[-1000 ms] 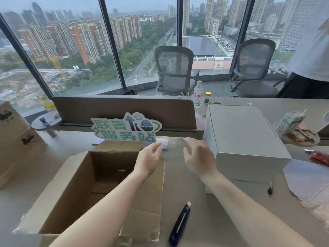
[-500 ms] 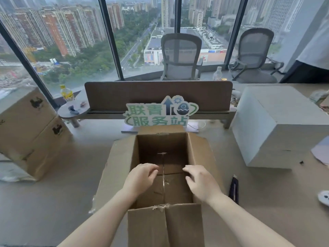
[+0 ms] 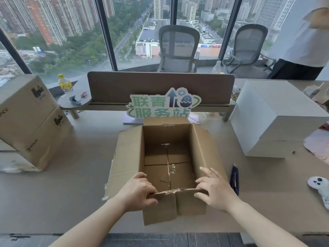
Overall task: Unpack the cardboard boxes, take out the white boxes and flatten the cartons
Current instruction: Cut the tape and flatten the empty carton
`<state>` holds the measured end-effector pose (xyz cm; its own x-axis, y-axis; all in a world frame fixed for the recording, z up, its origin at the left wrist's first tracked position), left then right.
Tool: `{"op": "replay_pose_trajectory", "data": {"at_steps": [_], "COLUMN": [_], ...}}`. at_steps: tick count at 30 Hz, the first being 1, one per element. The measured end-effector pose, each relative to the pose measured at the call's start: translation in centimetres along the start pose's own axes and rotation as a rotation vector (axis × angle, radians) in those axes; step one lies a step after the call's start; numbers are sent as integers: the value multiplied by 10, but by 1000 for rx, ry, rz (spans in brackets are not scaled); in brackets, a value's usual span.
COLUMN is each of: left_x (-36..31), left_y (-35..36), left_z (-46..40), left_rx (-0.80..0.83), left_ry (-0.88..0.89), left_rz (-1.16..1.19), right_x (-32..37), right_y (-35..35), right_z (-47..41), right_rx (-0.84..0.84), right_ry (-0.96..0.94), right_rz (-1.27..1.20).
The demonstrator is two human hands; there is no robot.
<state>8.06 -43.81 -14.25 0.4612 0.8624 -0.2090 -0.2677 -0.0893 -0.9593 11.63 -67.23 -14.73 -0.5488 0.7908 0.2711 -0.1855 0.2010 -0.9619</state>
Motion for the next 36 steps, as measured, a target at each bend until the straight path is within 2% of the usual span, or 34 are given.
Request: {"op": "replay_pose_trajectory", "data": {"at_steps": [6,8,13,15,17,21,26,28,30,34,36], "left_x": [-2,0,17,22,24,32,56,63,66,69,75], "left_y": [-3,-13,-93,-136,-171,-208,-180,-167,-166,-172,-173], "left_z": [0,2,10,13,13,1,-26,-31,-31,-9,11], "left_rx": [-26,-61,-241,-262,-240,-187,-89,-130,-229,-490,-624], "left_ry": [-36,-61,-138,-167,-182,-154,-258,-309,-328,-291,-281], "left_rz": [17,24,116,187,314,513,602,605,582,676,695], "right_x": [1,4,22,28,32,37,17,8,2,-4,-9], "right_y": [4,-6,-91,-134,-169,-207,-174,-163,-164,-180,-181], "right_z": [-4,-8,-24,-33,-43,-67,-99,-105,-102,-68,-44], "right_rx": [1,-56,-308,-354,-309,-184,1,-81,-234,-562,-674], "right_ry": [-43,-66,-102,-79,-32,-31,85,108,123,122,148], "right_rz": [51,2,-205,-327,-451,-489,-411,-381,-384,-443,-464]}}
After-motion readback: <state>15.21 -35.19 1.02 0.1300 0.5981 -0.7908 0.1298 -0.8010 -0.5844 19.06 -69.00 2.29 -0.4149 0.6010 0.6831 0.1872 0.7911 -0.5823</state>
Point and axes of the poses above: each hand's wrist, its own z-axis away from the middle knuckle, its own y-axis out of the palm, x = y × z, the point moved 8 cm from there along -z, towards the middle knuckle, and after that the axes turned 3 degrees about -z, right-handed, at the moved point
